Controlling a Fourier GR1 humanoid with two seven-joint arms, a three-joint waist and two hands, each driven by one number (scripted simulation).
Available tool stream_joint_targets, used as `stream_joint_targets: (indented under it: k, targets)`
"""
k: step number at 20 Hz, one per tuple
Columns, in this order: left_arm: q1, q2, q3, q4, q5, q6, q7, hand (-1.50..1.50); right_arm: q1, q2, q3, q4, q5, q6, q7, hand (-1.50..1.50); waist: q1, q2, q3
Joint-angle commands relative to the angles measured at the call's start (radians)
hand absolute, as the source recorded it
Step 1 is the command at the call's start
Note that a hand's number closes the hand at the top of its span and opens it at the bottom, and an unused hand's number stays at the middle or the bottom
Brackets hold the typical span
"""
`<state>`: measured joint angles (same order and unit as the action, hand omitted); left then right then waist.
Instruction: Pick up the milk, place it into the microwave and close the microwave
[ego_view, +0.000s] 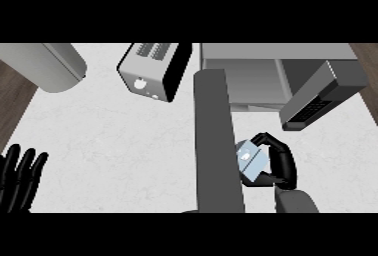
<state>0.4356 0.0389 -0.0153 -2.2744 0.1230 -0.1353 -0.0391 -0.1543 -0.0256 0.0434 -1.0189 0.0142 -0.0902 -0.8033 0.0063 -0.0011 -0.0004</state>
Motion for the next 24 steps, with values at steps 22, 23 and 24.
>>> stream_joint_targets:
  k: [22, 23, 24]
  targets:
    - [-0.111, 0.028, 0.057, 0.118, 0.035, -0.058, -0.010, -1.50, -0.741, -0.185, -0.248, 0.736, 0.142, -0.416, 0.196, 1.50, 0.059, 0.030, 0.003]
    - [-0.112, 0.023, 0.036, 0.045, 0.040, -0.036, 0.056, -1.50, -0.772, -0.180, -0.254, 0.749, 0.146, -0.473, 0.239, 1.50, 0.067, 0.030, 0.004]
    - [-0.093, 0.044, 0.063, 0.054, 0.050, -0.066, 0.017, -1.50, -0.775, -0.175, -0.242, 0.762, 0.169, -0.536, 0.232, 1.50, 0.075, 0.030, 0.003]
